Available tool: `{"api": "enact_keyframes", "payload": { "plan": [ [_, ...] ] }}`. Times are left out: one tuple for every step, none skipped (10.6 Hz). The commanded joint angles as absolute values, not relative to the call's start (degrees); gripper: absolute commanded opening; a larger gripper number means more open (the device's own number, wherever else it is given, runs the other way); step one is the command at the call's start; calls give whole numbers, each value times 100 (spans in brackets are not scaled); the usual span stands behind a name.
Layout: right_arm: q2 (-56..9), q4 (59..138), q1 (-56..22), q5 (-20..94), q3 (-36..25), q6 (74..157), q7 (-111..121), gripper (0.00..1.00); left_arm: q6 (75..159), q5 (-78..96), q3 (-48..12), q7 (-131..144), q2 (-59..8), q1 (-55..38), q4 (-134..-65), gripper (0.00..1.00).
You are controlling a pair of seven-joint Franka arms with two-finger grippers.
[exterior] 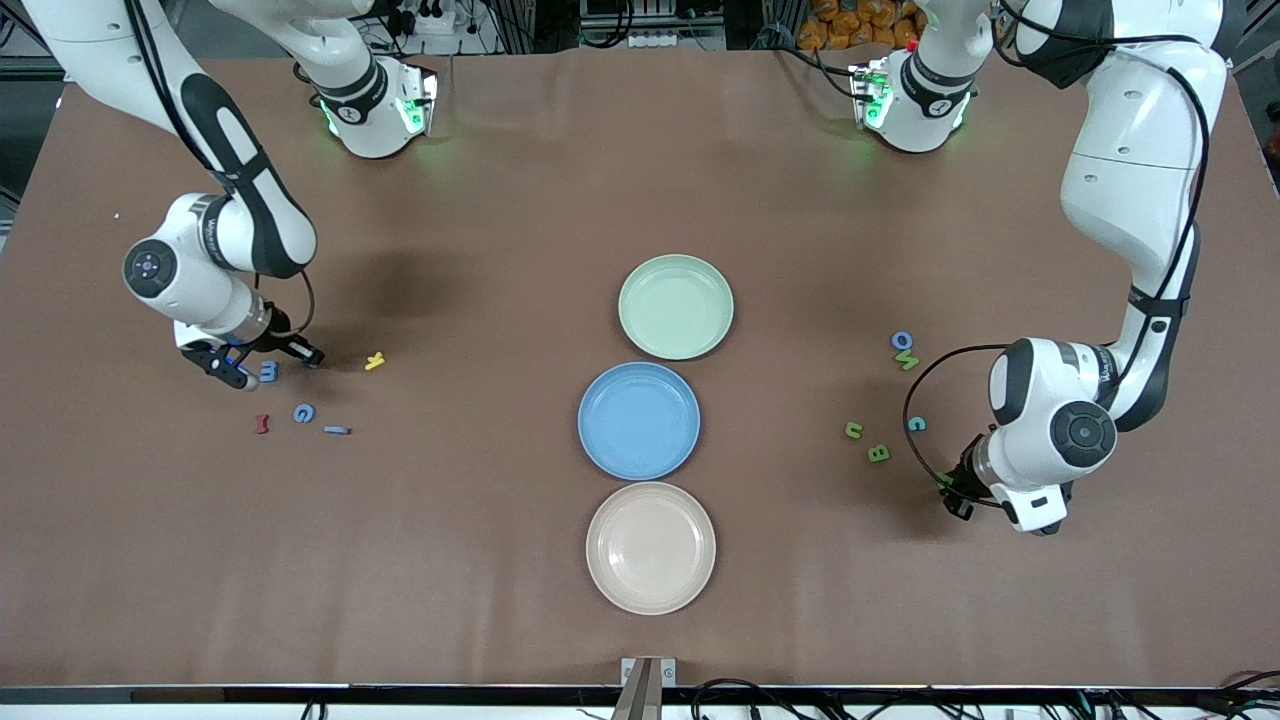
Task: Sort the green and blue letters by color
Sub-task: 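Grasp the green P with the left gripper while the right grasps blue X, then place the P on the green plate while the right gripper places X on blue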
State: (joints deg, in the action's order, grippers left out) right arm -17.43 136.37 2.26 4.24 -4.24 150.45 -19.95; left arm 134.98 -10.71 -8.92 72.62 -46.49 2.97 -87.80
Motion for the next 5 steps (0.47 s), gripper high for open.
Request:
{"api": "enact_keyframes", "payload": {
  "plan": [
    [-1644,12888,229,448,-361,14075,-1942,0,13509,-1116,-896,7277,-4562,316,-8877,0],
    [-1652,12554,202,448,-282,13671,-1995,0,13509,-1116,-905,7251,-4535,308,-8868,0],
    [-1661,12272,106,457,-273,13397,-2030,0,13509,-1125,-905,7216,-4466,299,-8859,0],
    [-1679,12000,1,483,-264,13203,-2109,0,13509,-1142,-966,7198,-4439,290,-8798,0],
    [-1705,11771,-104,492,-185,13071,-2257,0,13491,-1160,-1097,7137,-4395,281,-8789,0]
  ]
}}
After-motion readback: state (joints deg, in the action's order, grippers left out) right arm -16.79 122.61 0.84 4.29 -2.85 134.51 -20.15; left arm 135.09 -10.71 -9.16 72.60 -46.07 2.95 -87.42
